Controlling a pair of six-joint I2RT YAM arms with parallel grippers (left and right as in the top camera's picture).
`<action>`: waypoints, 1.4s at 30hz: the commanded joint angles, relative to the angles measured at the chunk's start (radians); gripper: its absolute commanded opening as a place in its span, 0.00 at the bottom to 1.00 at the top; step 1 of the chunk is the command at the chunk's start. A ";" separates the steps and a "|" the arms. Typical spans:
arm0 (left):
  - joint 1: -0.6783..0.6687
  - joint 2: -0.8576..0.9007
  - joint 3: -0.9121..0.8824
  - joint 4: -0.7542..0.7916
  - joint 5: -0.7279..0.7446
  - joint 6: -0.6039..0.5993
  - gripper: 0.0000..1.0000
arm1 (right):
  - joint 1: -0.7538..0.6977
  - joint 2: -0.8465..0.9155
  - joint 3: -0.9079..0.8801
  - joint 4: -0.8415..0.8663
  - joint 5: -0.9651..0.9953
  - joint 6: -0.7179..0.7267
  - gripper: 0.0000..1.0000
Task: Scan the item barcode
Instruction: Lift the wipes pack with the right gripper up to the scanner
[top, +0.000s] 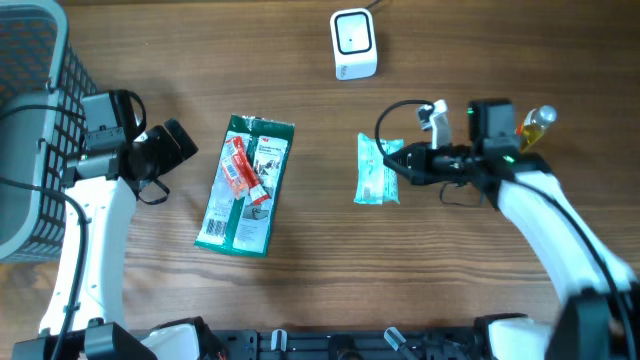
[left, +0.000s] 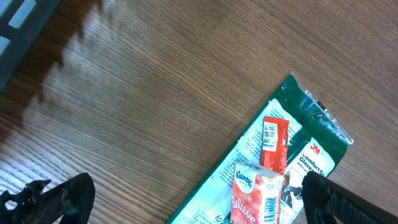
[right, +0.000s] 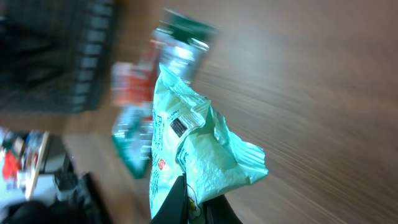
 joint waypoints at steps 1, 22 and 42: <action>0.003 0.006 0.004 0.002 -0.009 0.002 1.00 | -0.002 -0.189 0.006 -0.016 -0.198 -0.117 0.04; 0.003 0.006 0.004 0.002 -0.009 0.002 1.00 | 0.029 0.034 0.806 -0.536 0.222 -0.196 0.04; 0.003 0.006 0.004 0.002 -0.009 0.002 1.00 | 0.346 0.732 1.005 0.301 1.287 -0.936 0.04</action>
